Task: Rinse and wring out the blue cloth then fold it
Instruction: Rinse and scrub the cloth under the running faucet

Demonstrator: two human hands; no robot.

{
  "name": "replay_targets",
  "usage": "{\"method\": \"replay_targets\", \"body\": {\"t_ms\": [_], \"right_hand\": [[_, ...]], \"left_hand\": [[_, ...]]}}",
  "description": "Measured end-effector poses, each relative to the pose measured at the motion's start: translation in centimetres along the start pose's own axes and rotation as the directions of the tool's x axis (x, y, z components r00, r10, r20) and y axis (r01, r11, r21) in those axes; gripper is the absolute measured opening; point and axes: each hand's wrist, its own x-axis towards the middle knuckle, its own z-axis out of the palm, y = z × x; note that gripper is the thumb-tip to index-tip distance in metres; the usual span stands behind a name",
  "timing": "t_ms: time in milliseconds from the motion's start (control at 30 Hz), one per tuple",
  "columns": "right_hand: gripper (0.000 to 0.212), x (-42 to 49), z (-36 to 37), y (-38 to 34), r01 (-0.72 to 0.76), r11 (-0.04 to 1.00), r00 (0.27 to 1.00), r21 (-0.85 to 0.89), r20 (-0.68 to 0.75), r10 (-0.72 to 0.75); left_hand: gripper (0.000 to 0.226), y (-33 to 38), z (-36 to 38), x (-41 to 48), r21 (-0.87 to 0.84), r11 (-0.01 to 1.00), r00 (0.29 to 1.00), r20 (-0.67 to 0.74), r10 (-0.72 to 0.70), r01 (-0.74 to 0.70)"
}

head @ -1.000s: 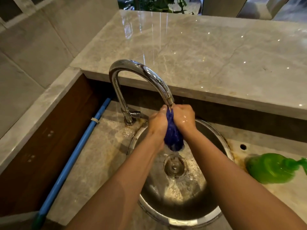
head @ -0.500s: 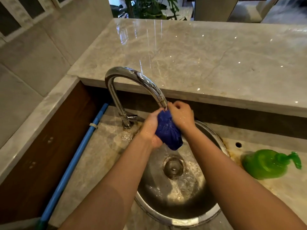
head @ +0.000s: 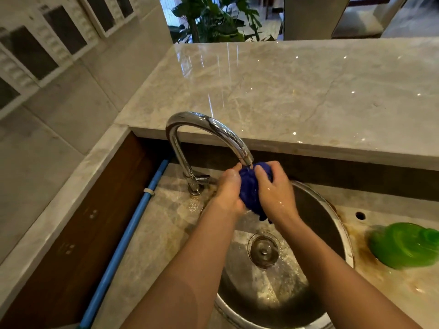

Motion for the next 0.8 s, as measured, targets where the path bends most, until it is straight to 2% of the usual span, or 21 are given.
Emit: {"method": "replay_targets", "body": {"t_ms": [100, 167, 267, 333, 433, 500, 567, 633, 700, 767, 800], "right_hand": [[0.033, -0.4, 1.8, -0.1, 0.060, 0.989, 0.997, -0.138, -0.036, -0.066], [0.039, 0.8, 1.5, -0.2, 0.021, 0.972, 0.998, -0.234, -0.055, -0.035], [0.035, 2.7, 0.5, 0.0, -0.151, 0.986, 0.988, -0.067, 0.024, 0.153], [0.030, 2.6, 0.4, -0.2, -0.196, 0.980, 0.978, 0.032, 0.084, 0.193], [0.033, 1.1, 0.8, -0.4, -0.134, 0.988, 0.986, 0.078, 0.108, 0.125], [0.035, -0.1, 1.3, -0.8, -0.042, 0.999, 0.995, 0.033, 0.089, 0.039], [0.039, -0.8, 1.8, -1.3, 0.020, 1.000, 0.999, -0.007, 0.040, -0.019], [0.039, -0.2, 1.6, -1.3, 0.028, 0.998, 0.999, -0.049, -0.032, -0.029], [0.039, 1.5, 0.8, -1.2, -0.074, 0.995, 0.997, -0.061, -0.036, 0.072], [0.038, 2.5, 0.3, -1.0, -0.214, 0.974, 0.976, -0.073, 0.027, 0.217], [0.038, 2.3, 0.5, -1.2, -0.238, 0.967, 0.969, -0.087, 0.049, 0.243]], "left_hand": [[0.030, -0.6, 0.7, -0.1, -0.008, 1.000, 1.000, -0.021, -0.015, 0.015], [0.027, -1.1, 0.9, -0.6, 0.048, 0.999, 0.999, -0.030, 0.011, -0.009], [0.026, -1.5, 1.1, -1.1, 0.152, 0.986, 0.993, -0.082, 0.082, -0.068], [0.023, -1.0, 1.2, -1.3, 0.163, 0.983, 0.991, -0.088, 0.103, -0.087], [0.018, -0.1, 1.1, -0.8, 0.121, 0.983, 0.975, -0.160, 0.153, -0.135], [0.015, 0.4, 1.1, -0.5, 0.080, 0.992, 0.975, -0.192, 0.108, -0.095], [0.025, 0.3, 1.3, -0.8, 0.068, 0.996, 0.988, -0.142, 0.063, -0.054], [0.031, -0.4, 1.4, -0.9, 0.124, 0.988, 0.991, -0.086, 0.099, -0.088], [0.026, -1.6, 1.3, -1.1, 0.242, 0.963, 0.988, -0.063, 0.140, -0.121], [0.023, -1.6, 1.0, -1.2, 0.275, 0.954, 0.985, -0.085, 0.149, -0.121], [0.023, -1.2, 0.7, -0.9, 0.284, 0.949, 0.979, -0.111, 0.172, -0.135]]}}
